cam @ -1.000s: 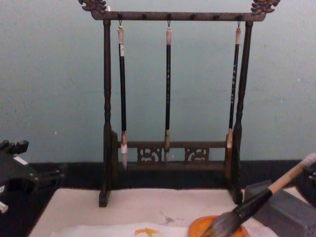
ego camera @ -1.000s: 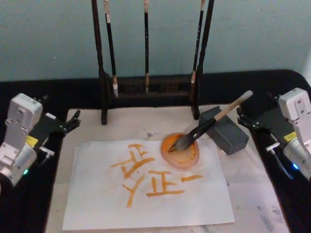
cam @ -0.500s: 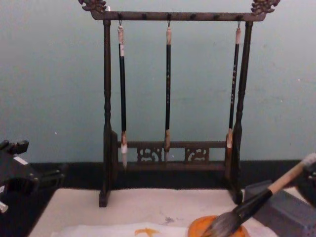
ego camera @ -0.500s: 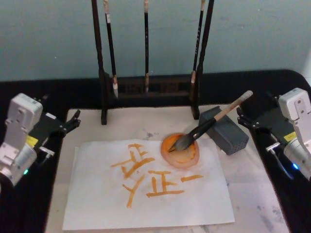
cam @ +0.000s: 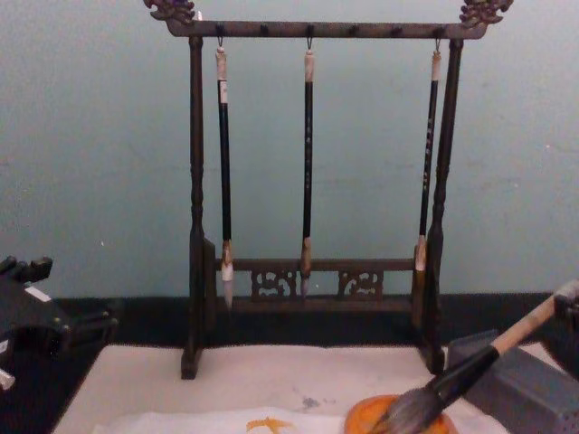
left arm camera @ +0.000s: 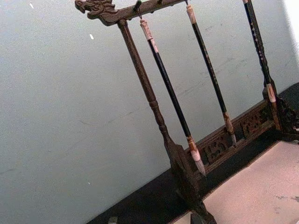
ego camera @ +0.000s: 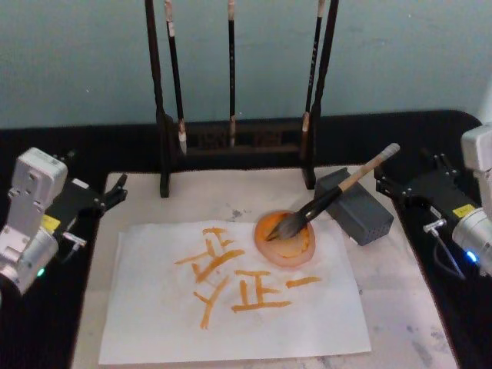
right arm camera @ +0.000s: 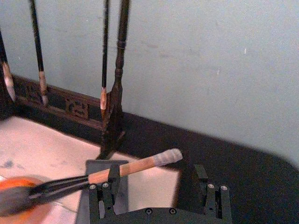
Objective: Pick up the brush from the inkstone, write on the paper, then place the brush back to its original position.
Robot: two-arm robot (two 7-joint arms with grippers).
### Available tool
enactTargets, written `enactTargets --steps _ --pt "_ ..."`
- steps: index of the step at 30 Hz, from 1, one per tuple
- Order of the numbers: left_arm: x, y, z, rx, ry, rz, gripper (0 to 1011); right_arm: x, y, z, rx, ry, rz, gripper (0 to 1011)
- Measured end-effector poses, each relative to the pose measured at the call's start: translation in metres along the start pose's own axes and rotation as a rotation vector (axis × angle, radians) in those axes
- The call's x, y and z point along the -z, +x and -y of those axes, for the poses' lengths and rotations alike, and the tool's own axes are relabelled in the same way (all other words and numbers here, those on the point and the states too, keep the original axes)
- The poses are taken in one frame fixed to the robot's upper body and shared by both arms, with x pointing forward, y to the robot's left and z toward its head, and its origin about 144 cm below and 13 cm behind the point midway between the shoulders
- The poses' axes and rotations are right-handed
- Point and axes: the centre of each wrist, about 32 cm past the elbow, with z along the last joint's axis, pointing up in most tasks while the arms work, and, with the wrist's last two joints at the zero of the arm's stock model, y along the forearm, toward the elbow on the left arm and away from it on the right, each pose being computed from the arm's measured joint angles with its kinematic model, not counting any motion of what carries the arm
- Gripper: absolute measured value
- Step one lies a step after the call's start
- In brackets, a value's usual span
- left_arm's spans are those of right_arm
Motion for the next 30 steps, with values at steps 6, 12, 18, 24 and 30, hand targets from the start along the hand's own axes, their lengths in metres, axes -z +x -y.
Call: enactTargets --steps 6,12,18,24,30 --pt "0.0 0.0 0.0 0.0 0.0 0.0 1010 -0.008 0.009 -0.003 -0.047 -0.064 -0.246 1000" --pt "0.0 0.0 0.0 0.0 0.0 0.0 1010 -0.012 0.019 -0.008 -0.082 -0.116 -0.507 1000" --pt "0.0 0.0 0.0 0.0 0.0 0.0 1010 -0.012 0.027 -0.014 -0.098 -0.148 -0.747 1000" --pt "0.0 0.0 0.0 0.0 0.0 0.0 1010 -0.011 0.028 -0.02 -0.096 -0.162 -0.886 1000" --pt "0.0 0.0 0.0 0.0 0.0 0.0 1010 -0.011 0.027 -0.032 -0.084 -0.176 -0.973 1000"
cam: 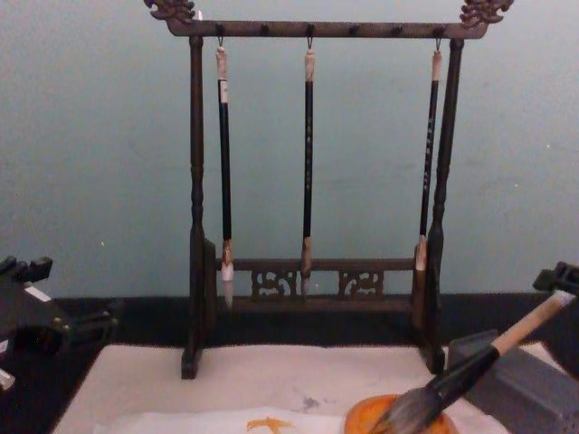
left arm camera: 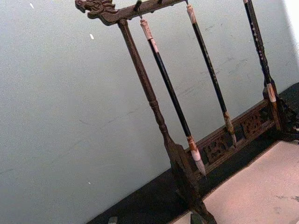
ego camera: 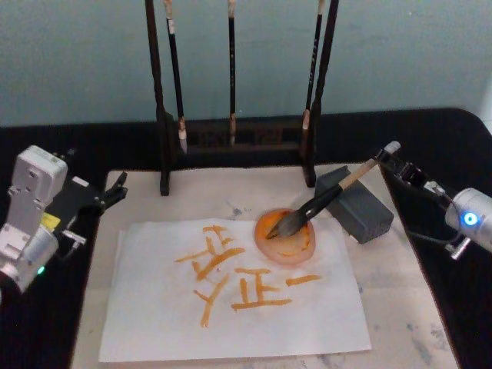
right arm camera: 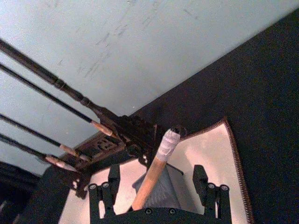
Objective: Pick up the brush from the inkstone, write on the paper, then place the brush back to its original position.
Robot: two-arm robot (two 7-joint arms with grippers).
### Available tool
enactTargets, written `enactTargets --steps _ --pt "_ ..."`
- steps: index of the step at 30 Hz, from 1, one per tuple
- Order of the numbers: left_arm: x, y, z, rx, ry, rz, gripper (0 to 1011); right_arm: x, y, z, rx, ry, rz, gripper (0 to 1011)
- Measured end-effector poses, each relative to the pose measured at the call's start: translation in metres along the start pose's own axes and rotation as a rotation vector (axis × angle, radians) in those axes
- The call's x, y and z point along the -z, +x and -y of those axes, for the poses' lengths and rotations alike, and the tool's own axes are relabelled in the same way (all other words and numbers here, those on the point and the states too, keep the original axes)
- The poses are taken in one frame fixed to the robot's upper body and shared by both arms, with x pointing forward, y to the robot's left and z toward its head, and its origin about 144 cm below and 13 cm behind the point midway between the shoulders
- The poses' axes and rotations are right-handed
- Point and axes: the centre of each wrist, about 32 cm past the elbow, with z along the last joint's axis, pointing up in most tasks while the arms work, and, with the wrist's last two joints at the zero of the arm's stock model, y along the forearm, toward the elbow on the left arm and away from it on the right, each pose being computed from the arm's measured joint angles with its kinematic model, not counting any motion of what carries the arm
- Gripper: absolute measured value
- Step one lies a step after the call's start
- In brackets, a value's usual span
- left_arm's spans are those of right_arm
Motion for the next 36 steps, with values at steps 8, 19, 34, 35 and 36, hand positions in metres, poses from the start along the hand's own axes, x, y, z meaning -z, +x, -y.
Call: enactTargets --steps 8,19,34,35,36 --pt "0.0 0.0 0.0 0.0 0.0 0.0 1010 0.002 -0.005 -0.014 0.013 0.014 -0.077 1000" --pt "0.0 0.0 0.0 0.0 0.0 0.0 1010 0.004 -0.009 -0.025 0.022 0.0 -0.13 1000" --pt "0.0 0.0 0.0 0.0 0.0 0.0 1010 0.005 -0.009 -0.025 0.027 -0.02 -0.159 1000" --pt "0.0 0.0 0.0 0.0 0.0 0.0 1010 0.005 -0.009 -0.026 0.026 -0.021 -0.159 1000" --pt "0.0 0.0 0.0 0.0 0.0 0.0 1010 0.005 -0.009 -0.026 0.026 -0.022 -0.159 1000"
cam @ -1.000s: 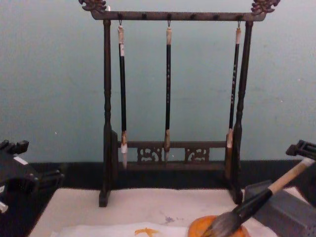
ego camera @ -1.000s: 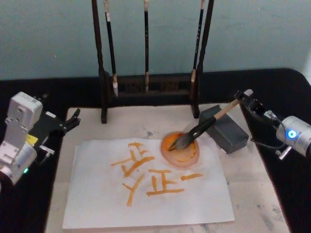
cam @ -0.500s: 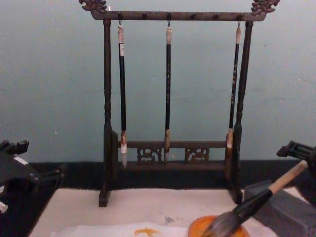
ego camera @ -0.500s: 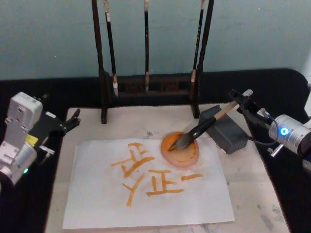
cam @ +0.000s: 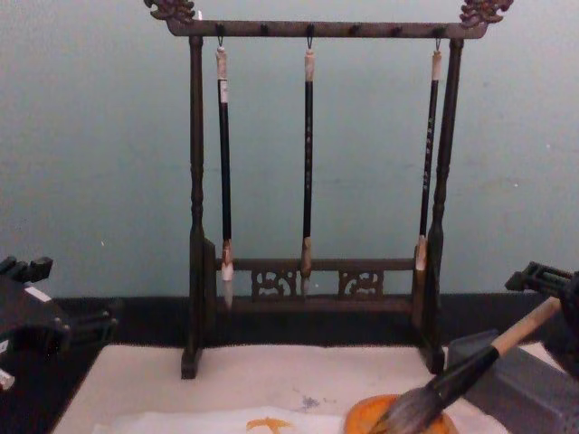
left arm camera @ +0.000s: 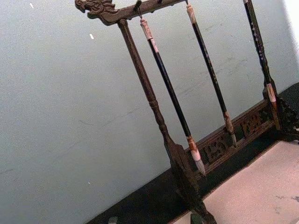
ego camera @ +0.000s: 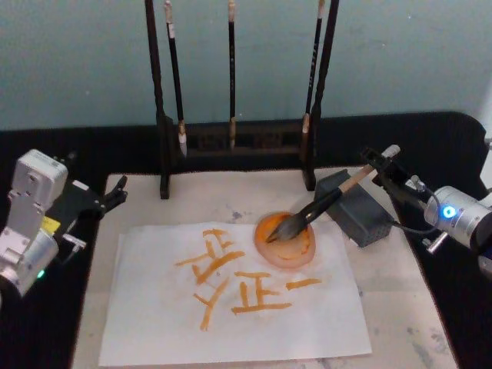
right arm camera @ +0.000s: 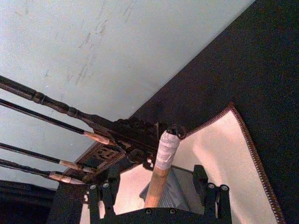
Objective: Pick up the brush from the inkstone, write on the paper, then place the brush back to its original position.
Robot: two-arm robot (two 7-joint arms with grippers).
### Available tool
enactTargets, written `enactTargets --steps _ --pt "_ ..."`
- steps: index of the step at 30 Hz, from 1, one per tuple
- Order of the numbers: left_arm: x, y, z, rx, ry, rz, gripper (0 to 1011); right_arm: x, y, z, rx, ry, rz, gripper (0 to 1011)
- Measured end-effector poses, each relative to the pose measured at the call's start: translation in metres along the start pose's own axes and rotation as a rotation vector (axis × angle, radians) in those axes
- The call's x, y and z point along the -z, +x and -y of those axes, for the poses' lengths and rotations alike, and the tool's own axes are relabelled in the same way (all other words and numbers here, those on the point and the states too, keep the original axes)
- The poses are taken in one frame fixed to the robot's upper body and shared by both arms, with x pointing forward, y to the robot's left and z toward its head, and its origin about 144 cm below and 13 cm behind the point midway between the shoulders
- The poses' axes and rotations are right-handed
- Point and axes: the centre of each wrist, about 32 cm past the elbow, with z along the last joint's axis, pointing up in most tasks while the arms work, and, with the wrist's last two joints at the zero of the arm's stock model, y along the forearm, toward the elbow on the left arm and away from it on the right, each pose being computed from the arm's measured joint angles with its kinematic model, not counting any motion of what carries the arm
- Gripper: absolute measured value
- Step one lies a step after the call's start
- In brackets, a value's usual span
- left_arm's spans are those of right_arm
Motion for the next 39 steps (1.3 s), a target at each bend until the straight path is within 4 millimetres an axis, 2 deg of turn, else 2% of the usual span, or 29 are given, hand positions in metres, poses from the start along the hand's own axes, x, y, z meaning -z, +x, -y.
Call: enactTargets --steps 22,27,39 --pt "0.0 0.0 0.0 0.0 0.0 0.0 1010 -0.0002 -0.0014 -0.0032 -0.006 -0.004 0.01 995" --pt "0.0 0.0 0.0 0.0 0.0 0.0 1010 -0.0002 -0.0013 -0.003 -0.006 -0.003 0.01 903" --pt "0.0 0.0 0.0 0.0 0.0 0.0 1010 -0.0001 -0.0013 -0.0028 -0.006 -0.003 0.009 531"
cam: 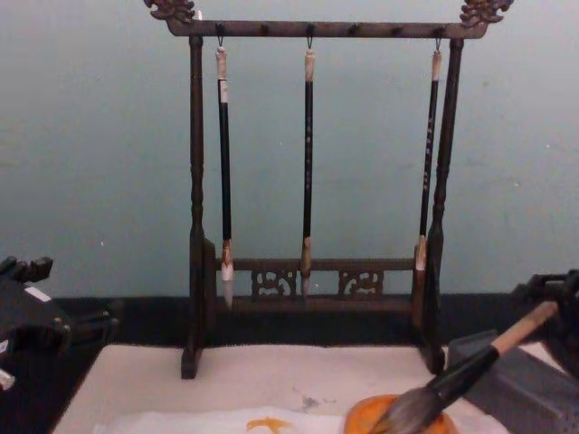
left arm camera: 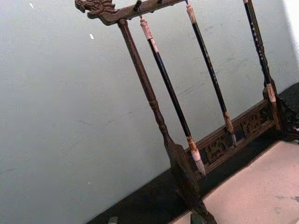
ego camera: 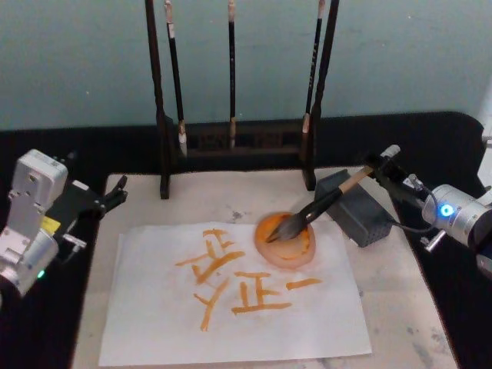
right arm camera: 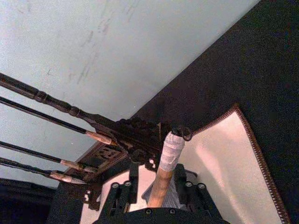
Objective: Pick up the brush from the inkstone, write on the paper, then place the brush back to its original position.
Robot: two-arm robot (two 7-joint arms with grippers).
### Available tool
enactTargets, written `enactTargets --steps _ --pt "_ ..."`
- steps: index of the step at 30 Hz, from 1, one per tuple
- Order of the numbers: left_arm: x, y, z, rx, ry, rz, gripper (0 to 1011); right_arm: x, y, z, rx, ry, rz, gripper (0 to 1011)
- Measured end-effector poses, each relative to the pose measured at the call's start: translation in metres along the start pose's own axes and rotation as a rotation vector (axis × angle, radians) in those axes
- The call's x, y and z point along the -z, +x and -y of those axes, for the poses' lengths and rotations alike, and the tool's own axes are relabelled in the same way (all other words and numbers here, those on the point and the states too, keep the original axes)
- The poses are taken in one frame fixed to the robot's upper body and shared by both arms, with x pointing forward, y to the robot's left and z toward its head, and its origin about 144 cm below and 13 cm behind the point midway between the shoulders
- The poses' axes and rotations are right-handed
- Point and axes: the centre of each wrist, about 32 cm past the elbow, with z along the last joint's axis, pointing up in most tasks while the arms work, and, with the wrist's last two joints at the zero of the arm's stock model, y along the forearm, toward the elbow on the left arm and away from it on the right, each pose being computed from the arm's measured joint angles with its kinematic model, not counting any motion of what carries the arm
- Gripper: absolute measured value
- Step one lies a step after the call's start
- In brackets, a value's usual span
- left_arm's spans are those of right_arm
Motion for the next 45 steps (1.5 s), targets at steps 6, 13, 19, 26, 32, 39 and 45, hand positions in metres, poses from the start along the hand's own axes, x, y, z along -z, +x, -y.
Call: enactTargets --steps 6,13,19,26,32,39,45 --pt "0.0 0.0 0.0 0.0 0.0 0.0 1010 0.0 0.0 0.0 0.0 0.0 0.0 338" --pt "0.0 0.0 0.0 0.0 0.0 0.0 1010 0.0 0.0 0.0 0.0 0.0 0.0 177" --pt "0.0 0.0 0.0 0.0 0.0 0.0 1010 0.0 0.0 0.0 0.001 0.0 0.0 177" --pt "0.0 0.0 0.0 0.0 0.0 0.0 1010 0.001 -0.001 0.001 -0.006 0.007 0.012 177" --pt "0.0 0.0 0.0 0.0 0.0 0.0 1010 0.001 -0.006 0.003 -0.031 0.031 0.033 176" --pt "0.0 0.0 0.0 0.0 0.0 0.0 1010 -0.002 -0.016 0.008 -0.081 0.063 0.055 175" --pt "0.0 0.0 0.0 0.0 0.0 0.0 1010 -0.003 -0.025 0.014 -0.137 0.082 0.086 175"
